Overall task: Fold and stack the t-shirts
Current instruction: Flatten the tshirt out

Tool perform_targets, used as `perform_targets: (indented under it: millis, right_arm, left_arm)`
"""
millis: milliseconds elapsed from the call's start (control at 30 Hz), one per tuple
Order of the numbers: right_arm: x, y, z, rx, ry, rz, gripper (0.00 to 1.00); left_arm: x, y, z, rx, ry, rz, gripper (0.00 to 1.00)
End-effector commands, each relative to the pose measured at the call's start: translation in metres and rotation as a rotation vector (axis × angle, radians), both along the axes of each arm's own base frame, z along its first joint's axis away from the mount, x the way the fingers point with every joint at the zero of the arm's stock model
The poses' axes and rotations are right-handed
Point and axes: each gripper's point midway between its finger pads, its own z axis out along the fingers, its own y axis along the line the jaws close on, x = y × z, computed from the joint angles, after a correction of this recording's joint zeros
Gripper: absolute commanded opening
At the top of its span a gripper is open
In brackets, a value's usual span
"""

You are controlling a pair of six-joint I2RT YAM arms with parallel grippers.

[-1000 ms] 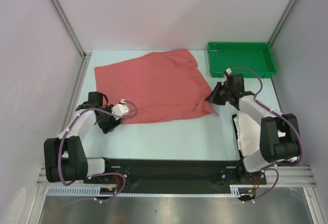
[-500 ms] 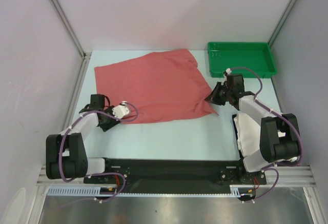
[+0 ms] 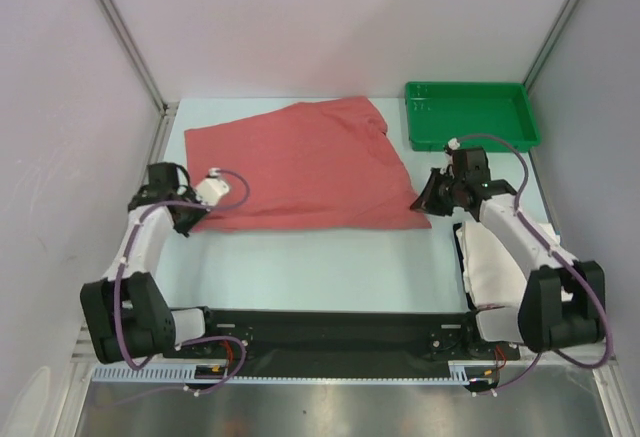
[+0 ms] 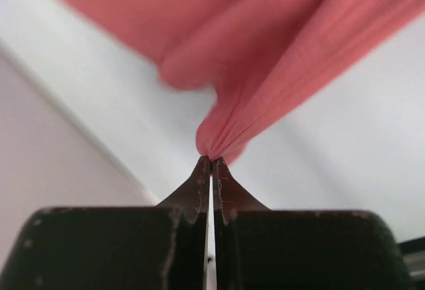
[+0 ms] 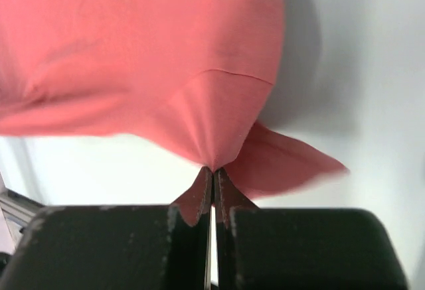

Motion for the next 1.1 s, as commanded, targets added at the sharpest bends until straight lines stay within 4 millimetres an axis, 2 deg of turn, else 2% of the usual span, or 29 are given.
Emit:
perform_targets:
  millis: [0,33,67,100,133,167,200,267,300,333,400,433,467,533,567,600,633,667,700,733,767,800,833,867,900,933,1000,1033,1067]
  right_arm:
    - [-0.054,-0.013,0.016,-0.058,0.127,0.037,0.0]
    - [-0.065,-0.014,0.023,-0.057,0.129,0.031,0.0]
    - [-0.075,-0.015,0.026,-0.052,0.152,0.03,0.0]
    - [-0.094,-0.016,0.027,-0.049,0.21,0.033,0.0]
    - [-0.104,-0.015,0.035,-0.036,0.22,0.041,0.0]
    - [-0.113,-0.013,0.041,-0.023,0.238,0.068,0.0]
    - [-0.123,-0.011,0.057,-0.016,0.257,0.091,0.0]
    - [-0.127,-0.007,0.078,-0.002,0.239,0.141,0.0]
    - [-0.118,-0.005,0.107,0.0,0.162,0.166,0.0]
    - [-0.11,-0.004,0.119,0.003,0.125,0.168,0.0]
    - [-0.078,0.0,0.139,0.019,0.043,0.15,0.0]
    - [-0.062,0.003,0.157,0.037,-0.022,0.144,0.0]
    - [-0.042,0.008,0.154,0.06,-0.02,0.147,0.0]
    - [0.003,0.016,0.18,0.096,-0.156,0.124,0.0]
    - [0.023,0.018,0.185,0.111,-0.187,0.118,0.0]
    - [0.058,0.023,0.187,0.12,-0.236,0.11,0.0]
    - [0.08,0.024,0.192,0.137,-0.256,0.076,0.0]
    - [0.103,0.025,0.227,0.153,-0.36,0.064,0.0]
    - [0.139,0.027,0.223,0.16,-0.391,0.047,0.0]
    - [0.157,0.027,0.233,0.177,-0.418,0.015,0.0]
    - [0.173,0.025,0.286,0.199,-0.553,0.006,0.0]
    - [0.191,0.021,0.297,0.217,-0.588,-0.016,0.0]
    - [0.217,0.021,0.293,0.232,-0.591,-0.035,0.0]
    - [0.229,0.021,0.305,0.276,-0.611,-0.063,0.0]
    - [0.23,0.016,0.361,0.317,-0.758,-0.067,0.0]
    - [0.246,0.016,0.359,0.344,-0.772,-0.076,0.0]
    - [0.247,0.011,0.407,0.456,-0.909,-0.092,0.0]
    - [0.247,0.001,0.421,0.482,-0.957,-0.111,0.0]
    - [0.242,-0.005,0.438,0.502,-1.011,-0.133,0.0]
  left_arm:
    - [-0.023,0.015,0.053,-0.021,-0.002,0.087,0.0]
    - [-0.041,0.018,0.058,-0.021,0.058,0.099,0.0]
    - [-0.05,0.019,0.061,-0.005,0.082,0.084,0.0]
    - [-0.059,0.022,0.064,0.011,0.106,0.086,0.0]
    - [-0.073,0.024,0.072,0.021,0.136,0.093,0.0]
    - [-0.079,0.03,0.079,0.059,0.141,0.083,0.0]
    - [-0.086,0.033,0.086,0.069,0.152,0.085,0.0]
    - [-0.076,0.047,0.117,0.116,0.071,0.102,0.0]
    - [-0.065,0.053,0.131,0.136,0.014,0.115,0.0]
    - [-0.049,0.058,0.156,0.16,-0.079,0.124,0.0]
    - [-0.017,0.058,0.183,0.128,-0.217,0.134,0.0]
    - [-0.001,0.059,0.208,0.123,-0.307,0.146,0.0]
    - [0.015,0.059,0.212,0.075,-0.34,0.189,0.0]
    - [0.051,0.056,0.242,0.043,-0.48,0.203,0.0]
    - [0.063,0.054,0.247,0.019,-0.513,0.239,0.0]
    - [0.085,0.057,0.252,0.031,-0.557,0.249,0.0]
    - [0.1,0.045,0.261,0.02,-0.591,0.233,0.0]
    - [0.112,0.042,0.265,0.018,-0.616,0.238,0.0]
    - [0.136,0.044,0.26,0.013,-0.622,0.25,0.0]
    - [0.148,0.043,0.285,-0.001,-0.684,0.275,0.0]
    - [0.162,0.046,0.293,-0.015,-0.705,0.298,0.0]
    - [0.174,0.05,0.307,-0.022,-0.742,0.322,0.0]
    - [0.196,0.056,0.332,-0.024,-0.806,0.344,0.0]
    - [0.203,0.065,0.349,-0.022,-0.851,0.398,0.0]
    - [0.209,0.066,0.364,-0.028,-0.885,0.409,0.0]
    - [0.221,0.069,0.394,-0.046,-0.963,0.424,0.0]
    - [0.227,0.072,0.424,-0.049,-1.045,0.436,0.0]
    - [0.222,0.073,0.453,-0.038,-1.123,0.428,0.0]
    - [0.224,0.076,0.458,-0.022,-1.145,0.429,0.0]
